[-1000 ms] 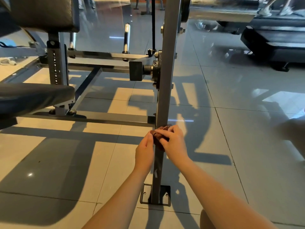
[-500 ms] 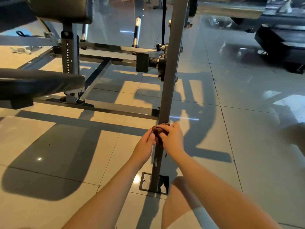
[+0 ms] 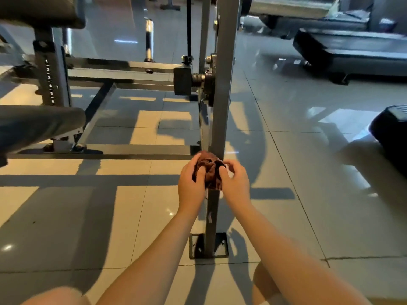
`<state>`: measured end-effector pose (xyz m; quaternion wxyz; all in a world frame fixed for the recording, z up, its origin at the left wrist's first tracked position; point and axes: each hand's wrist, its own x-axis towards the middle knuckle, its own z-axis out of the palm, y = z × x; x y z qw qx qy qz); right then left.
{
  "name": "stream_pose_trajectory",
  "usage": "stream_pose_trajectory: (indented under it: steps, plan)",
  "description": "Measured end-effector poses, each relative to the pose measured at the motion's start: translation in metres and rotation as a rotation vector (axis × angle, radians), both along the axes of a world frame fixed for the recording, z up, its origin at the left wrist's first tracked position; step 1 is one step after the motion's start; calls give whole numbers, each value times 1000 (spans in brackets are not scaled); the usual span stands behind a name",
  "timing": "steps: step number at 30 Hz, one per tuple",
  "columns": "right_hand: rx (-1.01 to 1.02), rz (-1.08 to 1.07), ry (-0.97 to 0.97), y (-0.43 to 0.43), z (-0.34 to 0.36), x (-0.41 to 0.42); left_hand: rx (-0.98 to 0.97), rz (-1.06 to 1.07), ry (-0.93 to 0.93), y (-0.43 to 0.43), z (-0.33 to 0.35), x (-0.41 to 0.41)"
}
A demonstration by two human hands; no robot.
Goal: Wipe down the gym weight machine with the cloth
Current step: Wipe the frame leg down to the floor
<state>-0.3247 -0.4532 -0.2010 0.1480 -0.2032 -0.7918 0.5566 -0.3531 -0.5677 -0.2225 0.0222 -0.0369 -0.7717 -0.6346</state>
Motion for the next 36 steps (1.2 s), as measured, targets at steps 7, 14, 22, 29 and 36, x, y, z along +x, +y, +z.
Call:
stream_pose_trajectory:
  steps: [7,14,22,29,36]
  plan:
    - [-142,-114,-46,-14,-38,9,1,-276,-75,-8,-54,-2]
    - [-182,-201,-68,-37,-61,24,-83,-363,-187,-28,-86,-11]
    - [-145,-204,-49,-37,-60,28,122,-347,-199,-5,-47,-19]
    - [-153,-146,-129,-25,-89,39,11,-290,-233,-16,-114,15]
    - [-168,-137,-142,-22,-101,43,53,-178,-206,-13,-94,10]
